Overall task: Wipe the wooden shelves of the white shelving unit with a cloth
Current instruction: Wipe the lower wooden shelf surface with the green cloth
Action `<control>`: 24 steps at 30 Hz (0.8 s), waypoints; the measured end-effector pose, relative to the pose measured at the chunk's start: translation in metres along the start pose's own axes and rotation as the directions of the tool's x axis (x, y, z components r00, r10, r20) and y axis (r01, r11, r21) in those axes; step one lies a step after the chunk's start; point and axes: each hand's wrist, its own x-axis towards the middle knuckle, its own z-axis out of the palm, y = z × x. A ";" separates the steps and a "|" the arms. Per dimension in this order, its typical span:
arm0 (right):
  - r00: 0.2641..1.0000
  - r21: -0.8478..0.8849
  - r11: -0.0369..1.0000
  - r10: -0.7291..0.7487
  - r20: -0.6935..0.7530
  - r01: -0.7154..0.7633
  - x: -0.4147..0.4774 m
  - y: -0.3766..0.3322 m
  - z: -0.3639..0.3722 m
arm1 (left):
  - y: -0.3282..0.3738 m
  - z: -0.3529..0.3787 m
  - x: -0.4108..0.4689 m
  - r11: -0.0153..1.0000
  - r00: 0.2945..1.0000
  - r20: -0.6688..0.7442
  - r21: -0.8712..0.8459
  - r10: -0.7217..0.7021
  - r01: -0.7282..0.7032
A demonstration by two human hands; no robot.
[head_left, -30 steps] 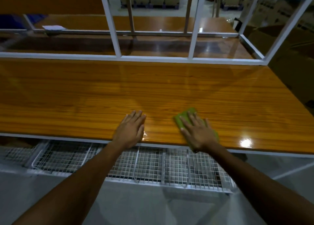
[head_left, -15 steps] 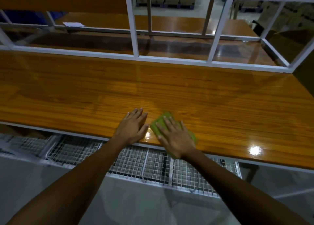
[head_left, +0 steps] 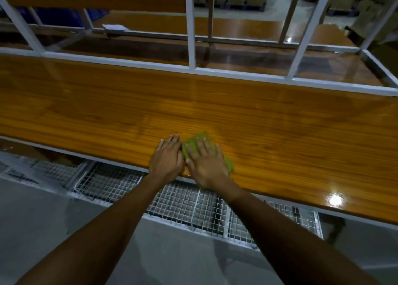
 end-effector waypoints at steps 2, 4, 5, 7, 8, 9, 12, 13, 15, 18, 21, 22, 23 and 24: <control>0.997 -0.002 0.997 -0.077 0.006 0.077 -0.032 -0.002 0.003 | -0.004 -0.002 0.000 1.000 1.000 0.006 -0.018 -0.012 0.012; 0.997 -0.011 0.997 -0.079 0.013 0.079 -0.064 0.025 0.004 | -0.004 -0.003 0.001 1.000 1.000 0.014 -0.014 -0.002 0.003; 0.999 -0.012 0.999 -0.049 0.015 0.049 -0.076 0.043 0.002 | -0.003 -0.004 0.001 1.000 1.000 0.021 -0.009 0.008 -0.007; 0.999 -0.017 0.999 0.048 -0.004 -0.048 -0.086 0.083 -0.004 | -0.003 -0.004 0.001 1.000 0.999 0.038 -0.015 0.020 -0.019; 0.994 -0.016 0.994 0.108 -0.005 -0.108 -0.084 0.102 -0.008 | -0.004 -0.004 0.001 0.999 0.999 0.044 -0.026 0.021 -0.020; 0.986 -0.005 0.986 0.168 -0.003 -0.168 -0.076 0.118 -0.012 | -0.005 -0.005 0.002 0.999 0.999 0.050 -0.037 0.021 -0.019; 0.953 0.042 0.953 0.301 -0.020 -0.300 -0.031 0.133 -0.019 | -0.009 -0.008 0.005 0.998 0.996 0.073 -0.054 0.042 -0.038; 0.946 0.045 0.945 0.324 -0.021 -0.323 -0.013 0.125 -0.018 | -0.011 -0.009 0.006 0.997 0.995 0.081 -0.049 0.056 -0.053; 0.946 0.051 0.945 0.325 -0.015 -0.324 0.020 0.094 -0.016 | -0.017 -0.011 0.007 0.997 0.993 0.093 -0.023 0.075 -0.073; 0.983 0.024 0.982 0.186 -0.007 -0.186 0.050 0.023 -0.013 | -0.032 -0.018 0.011 1.000 0.996 0.087 0.006 0.016 -0.017; 1.000 0.008 1.000 0.019 0.023 -0.019 0.034 -0.034 -0.001 | -0.048 -0.023 0.015 1.000 0.995 0.097 0.016 -0.002 0.001; 1.000 0.010 1.000 -0.021 0.016 0.021 0.022 -0.040 0.002 | -0.050 -0.023 0.016 1.000 0.994 0.104 0.025 0.014 -0.017; 0.998 0.012 0.998 -0.054 0.012 0.054 0.008 -0.038 0.004 | -0.051 -0.023 0.018 0.999 0.993 0.113 0.032 0.028 -0.032; 0.997 0.014 0.997 -0.072 0.017 0.072 -0.004 -0.031 0.004 | -0.050 -0.023 0.020 0.999 0.992 0.118 0.032 0.037 -0.041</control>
